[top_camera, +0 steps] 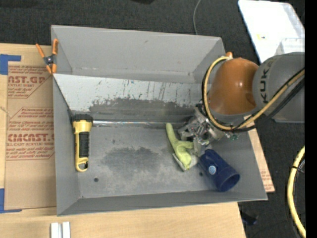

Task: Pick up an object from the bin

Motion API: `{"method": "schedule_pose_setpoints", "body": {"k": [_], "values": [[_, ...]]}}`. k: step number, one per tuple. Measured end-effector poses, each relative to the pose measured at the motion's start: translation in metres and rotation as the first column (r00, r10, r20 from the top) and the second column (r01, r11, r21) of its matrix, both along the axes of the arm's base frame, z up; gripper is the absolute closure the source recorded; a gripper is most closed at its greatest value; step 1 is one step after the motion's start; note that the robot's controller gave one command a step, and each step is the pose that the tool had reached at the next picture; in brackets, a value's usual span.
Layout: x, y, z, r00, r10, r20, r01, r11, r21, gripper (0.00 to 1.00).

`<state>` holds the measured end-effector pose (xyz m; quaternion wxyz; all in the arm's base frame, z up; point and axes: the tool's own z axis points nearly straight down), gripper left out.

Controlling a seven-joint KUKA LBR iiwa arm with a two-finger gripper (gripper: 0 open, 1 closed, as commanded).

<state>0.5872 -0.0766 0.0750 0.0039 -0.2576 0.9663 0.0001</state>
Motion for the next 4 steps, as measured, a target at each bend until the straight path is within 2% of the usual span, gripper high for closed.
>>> {"method": "schedule_pose_setpoints", "body": {"k": [1, 2, 3, 4], "values": [[0.0, 0.0, 0.0, 1.0, 0.0, 0.0, 0.0, 1.0, 0.0, 1.0], [-0.007, -0.002, 0.038, 1.0, -0.006, -0.002, 0.006, 1.0, 0.001, 1.0], [-0.008, 0.007, 0.073, 1.0, 0.016, -0.001, -0.016, 1.0, 0.004, 1.0], [-0.008, 0.007, 0.073, 1.0, 0.016, -0.001, -0.016, 1.0, 0.004, 1.0]]}}
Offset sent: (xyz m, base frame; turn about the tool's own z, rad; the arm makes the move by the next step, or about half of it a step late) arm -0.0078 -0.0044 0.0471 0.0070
